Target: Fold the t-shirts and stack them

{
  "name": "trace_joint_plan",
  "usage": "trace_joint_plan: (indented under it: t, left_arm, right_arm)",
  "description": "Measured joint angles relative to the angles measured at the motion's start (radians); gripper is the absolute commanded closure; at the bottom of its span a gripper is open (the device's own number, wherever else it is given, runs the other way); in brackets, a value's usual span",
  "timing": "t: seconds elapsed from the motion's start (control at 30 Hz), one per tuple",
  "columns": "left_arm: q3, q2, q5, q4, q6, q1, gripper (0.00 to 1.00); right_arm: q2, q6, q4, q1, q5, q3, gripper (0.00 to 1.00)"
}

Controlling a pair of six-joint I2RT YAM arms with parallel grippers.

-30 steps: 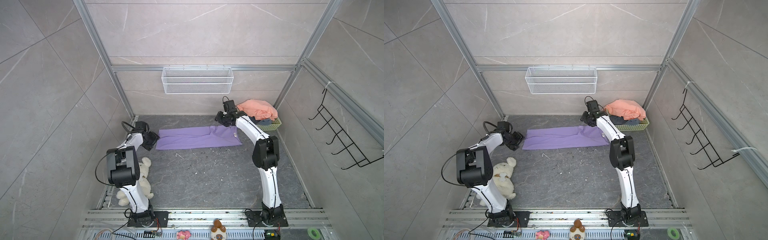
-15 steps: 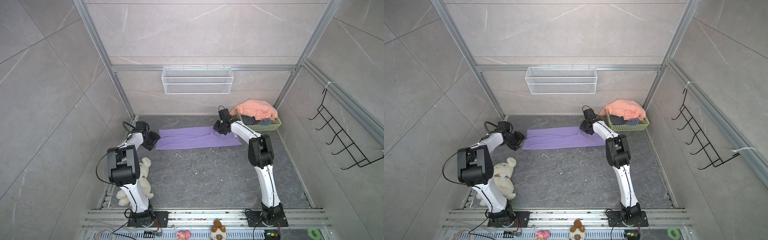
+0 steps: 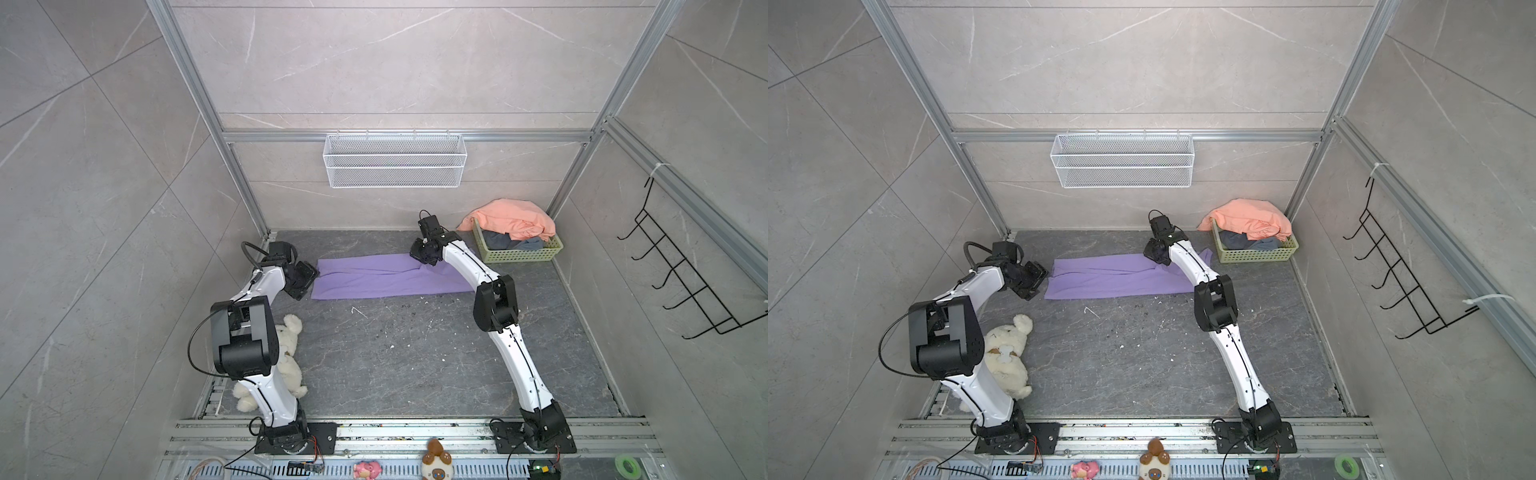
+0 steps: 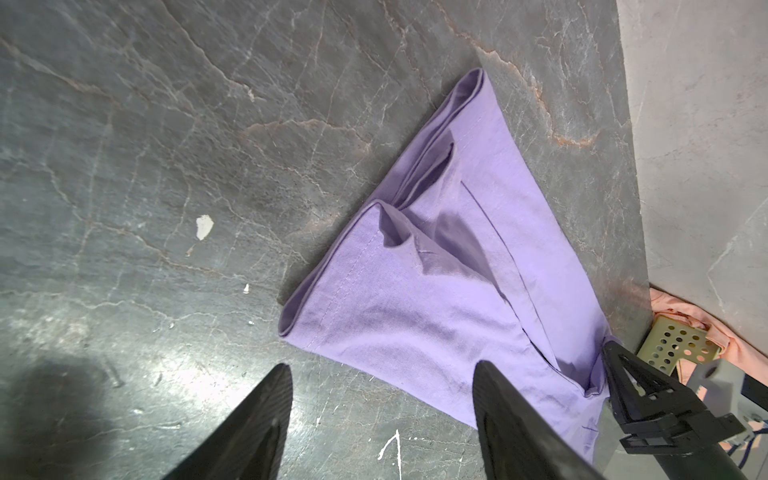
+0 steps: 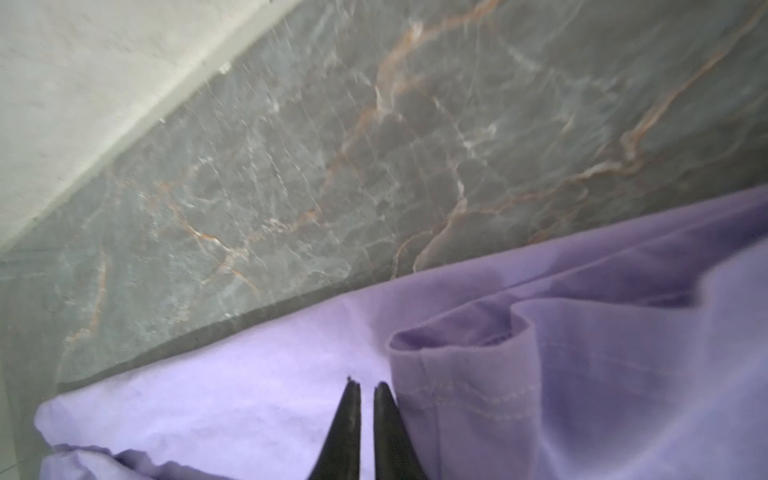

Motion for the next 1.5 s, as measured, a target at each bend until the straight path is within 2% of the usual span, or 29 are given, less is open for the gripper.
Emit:
trace_joint_plan:
  t: [0.23, 0.43, 0.6, 0.7, 0.83, 1.0, 1.1, 1.23, 1.37, 1.5]
  left_arm:
    - [-0.002, 0.000, 0.013, 0.001, 0.001, 0.000, 0.28]
    - [0.043, 0.020, 0.054, 0.000, 0.010, -0.014, 0.27]
    - [0.203, 0.120, 0.062, -0.016, 0.047, -0.062, 0.27]
    - [0.319, 0.204, 0.065, -0.028, 0.072, -0.098, 0.27]
    - [0.443, 0.323, 0.085, -0.044, 0.086, -0.132, 0.27]
    - [0.530, 0.445, 0.089, -0.059, 0.087, -0.147, 0.27]
    - [0.535, 0.488, 0.081, -0.073, 0.083, -0.147, 0.27]
    - [0.501, 0.471, 0.065, -0.057, 0.072, -0.145, 0.27]
    - [0.346, 0.380, 0.052, -0.007, 0.048, -0.137, 0.27]
    - [0.129, 0.241, 0.056, 0.043, 0.010, -0.129, 0.27]
  right_arm:
    - [-0.021, -0.084, -0.034, -0.008, -0.007, -0.012, 0.77]
    - [-0.251, -0.127, 0.029, -0.009, 0.008, -0.239, 0.65]
    - [-0.441, -0.090, 0.094, -0.018, 0.051, -0.419, 0.57]
    - [-0.505, -0.049, 0.137, -0.035, 0.066, -0.541, 0.49]
    - [-0.528, 0.004, 0.194, -0.064, 0.074, -0.711, 0.36]
    - [-0.528, 0.064, 0.227, -0.088, 0.075, -0.853, 0.35]
    - [-0.526, 0.089, 0.241, -0.094, 0.072, -0.864, 0.35]
    - [-0.491, 0.107, 0.250, -0.095, 0.067, -0.825, 0.35]
    - [-0.400, 0.108, 0.227, -0.095, 0.060, -0.710, 0.36]
    - [-0.301, 0.093, 0.172, -0.095, 0.050, -0.537, 0.36]
